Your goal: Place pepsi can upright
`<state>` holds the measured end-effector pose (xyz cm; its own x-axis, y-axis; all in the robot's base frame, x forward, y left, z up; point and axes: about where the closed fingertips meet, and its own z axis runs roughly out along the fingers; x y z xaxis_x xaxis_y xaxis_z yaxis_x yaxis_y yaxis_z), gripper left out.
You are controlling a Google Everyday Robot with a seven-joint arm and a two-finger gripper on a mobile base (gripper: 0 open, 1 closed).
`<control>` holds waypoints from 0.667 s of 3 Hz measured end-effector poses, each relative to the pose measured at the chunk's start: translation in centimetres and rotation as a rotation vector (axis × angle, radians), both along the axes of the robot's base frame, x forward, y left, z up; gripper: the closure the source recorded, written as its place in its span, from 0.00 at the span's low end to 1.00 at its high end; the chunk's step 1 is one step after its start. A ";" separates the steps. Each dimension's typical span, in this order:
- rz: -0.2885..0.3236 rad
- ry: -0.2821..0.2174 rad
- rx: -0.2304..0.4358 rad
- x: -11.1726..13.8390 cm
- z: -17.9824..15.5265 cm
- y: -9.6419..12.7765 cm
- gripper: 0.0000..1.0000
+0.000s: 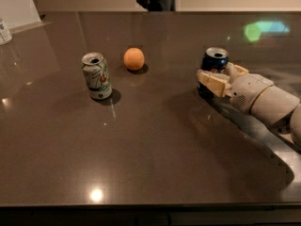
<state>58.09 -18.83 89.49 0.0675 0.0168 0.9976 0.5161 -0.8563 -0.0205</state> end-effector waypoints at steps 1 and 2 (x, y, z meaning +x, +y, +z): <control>0.003 0.003 0.007 0.0 0.1 0.2 0.00; 0.003 0.003 0.007 0.0 0.1 0.2 0.00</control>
Offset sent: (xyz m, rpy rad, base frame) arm 0.0002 0.0019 0.0006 0.0062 0.0030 0.0028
